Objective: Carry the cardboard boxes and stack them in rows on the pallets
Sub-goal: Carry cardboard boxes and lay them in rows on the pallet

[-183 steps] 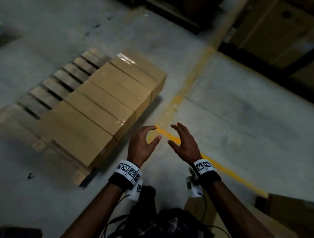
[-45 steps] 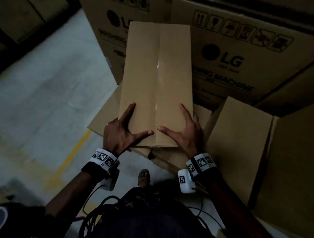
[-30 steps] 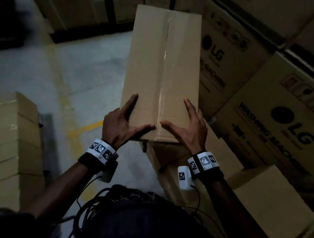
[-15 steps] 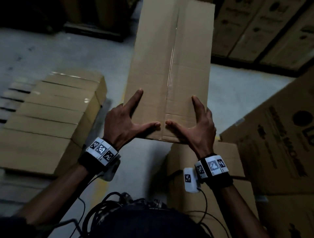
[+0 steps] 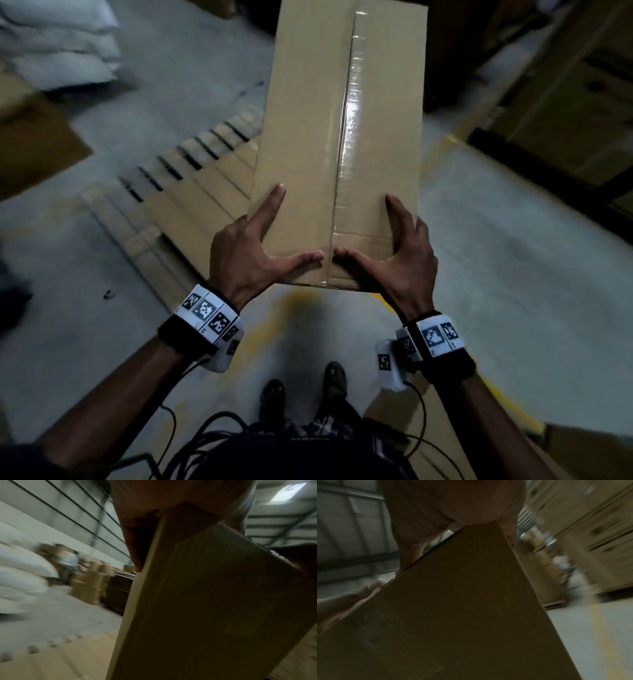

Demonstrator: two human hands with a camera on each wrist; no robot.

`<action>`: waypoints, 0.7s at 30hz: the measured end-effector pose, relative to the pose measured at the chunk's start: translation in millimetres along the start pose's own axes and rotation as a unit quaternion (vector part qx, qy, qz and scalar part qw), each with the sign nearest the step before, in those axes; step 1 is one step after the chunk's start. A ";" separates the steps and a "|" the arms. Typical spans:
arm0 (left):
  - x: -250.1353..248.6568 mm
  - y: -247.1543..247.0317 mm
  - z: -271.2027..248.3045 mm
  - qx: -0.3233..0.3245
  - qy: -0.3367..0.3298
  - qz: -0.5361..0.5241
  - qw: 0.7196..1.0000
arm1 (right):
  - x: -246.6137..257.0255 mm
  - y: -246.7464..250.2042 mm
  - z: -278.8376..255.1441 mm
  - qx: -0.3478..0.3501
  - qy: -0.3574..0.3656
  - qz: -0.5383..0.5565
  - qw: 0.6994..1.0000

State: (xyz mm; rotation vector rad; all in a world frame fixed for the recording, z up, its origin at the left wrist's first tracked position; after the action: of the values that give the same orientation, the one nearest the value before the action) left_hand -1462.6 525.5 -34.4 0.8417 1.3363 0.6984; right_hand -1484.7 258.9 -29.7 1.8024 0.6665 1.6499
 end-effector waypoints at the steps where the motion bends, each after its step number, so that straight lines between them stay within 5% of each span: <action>1: 7.1 7.8 -3.6 -0.015 0.014 -0.001 1.000 | 6.6 -9.7 11.4 0.023 0.016 0.002 1.000; 9: 46.6 52.7 -50.4 -0.123 0.156 0.042 0.979 | 70.7 -77.3 72.9 0.175 0.160 0.025 0.971; 21: 151.2 106.1 -152.0 -0.211 0.363 0.040 0.907 | 204.3 -212.1 60.2 0.342 0.284 -0.029 0.895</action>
State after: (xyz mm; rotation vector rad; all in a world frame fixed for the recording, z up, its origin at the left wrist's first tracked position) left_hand -1591.6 727.0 -31.2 0.2749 1.7119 1.3984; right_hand -1397.4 546.2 -43.4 1.6739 1.7221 2.0790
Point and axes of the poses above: each hand's wrist, its own z-axis towards the middle knuckle, its own y-axis out of the back of the hand, x = y × z, the point moved 10 cm from there along z, towards the middle knuckle, and after that the axes turned 13 degrees about x, right-handed, at the moved point
